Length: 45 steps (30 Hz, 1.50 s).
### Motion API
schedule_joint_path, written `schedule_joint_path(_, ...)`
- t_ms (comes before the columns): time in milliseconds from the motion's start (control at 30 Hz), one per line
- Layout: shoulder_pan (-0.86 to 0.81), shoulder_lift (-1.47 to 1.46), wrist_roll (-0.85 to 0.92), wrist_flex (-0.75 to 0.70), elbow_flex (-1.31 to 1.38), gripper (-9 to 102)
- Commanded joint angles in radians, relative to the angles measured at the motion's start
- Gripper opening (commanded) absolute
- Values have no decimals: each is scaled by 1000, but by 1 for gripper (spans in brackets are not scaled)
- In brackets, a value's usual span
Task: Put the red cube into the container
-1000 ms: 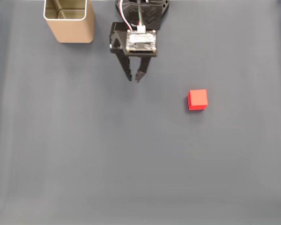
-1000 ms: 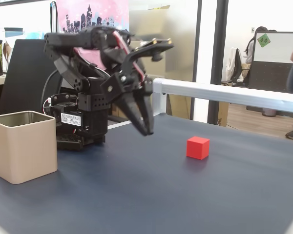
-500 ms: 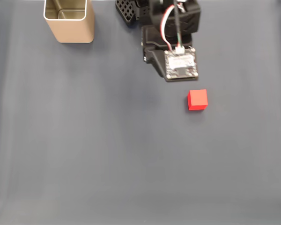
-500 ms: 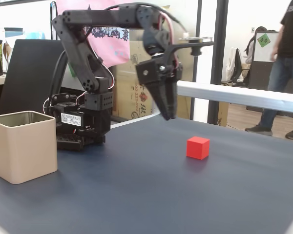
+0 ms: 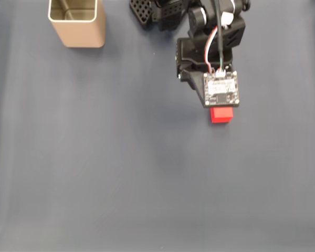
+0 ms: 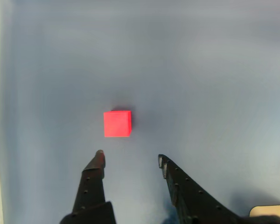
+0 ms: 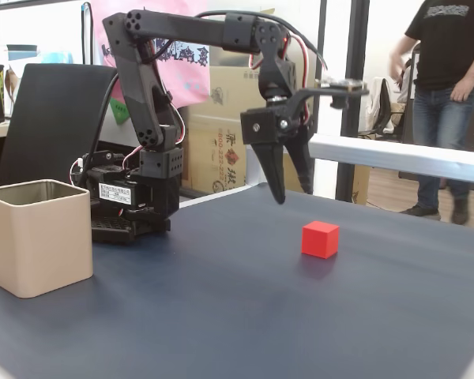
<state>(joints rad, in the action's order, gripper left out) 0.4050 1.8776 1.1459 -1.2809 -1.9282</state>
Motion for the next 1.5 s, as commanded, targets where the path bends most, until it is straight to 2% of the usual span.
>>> schedule_joint_path(0,14,-11,-12,35,40,33)
schedule_joint_path(167,6,-41,-14,118,9,40)
schedule_joint_path(333,6,-94,-14,176,0,42)
schedule_joint_path(1167,54,-313,-34,428,-17,41)
schedule_joint_path(1467,74,-337,-57,453,-9,41)
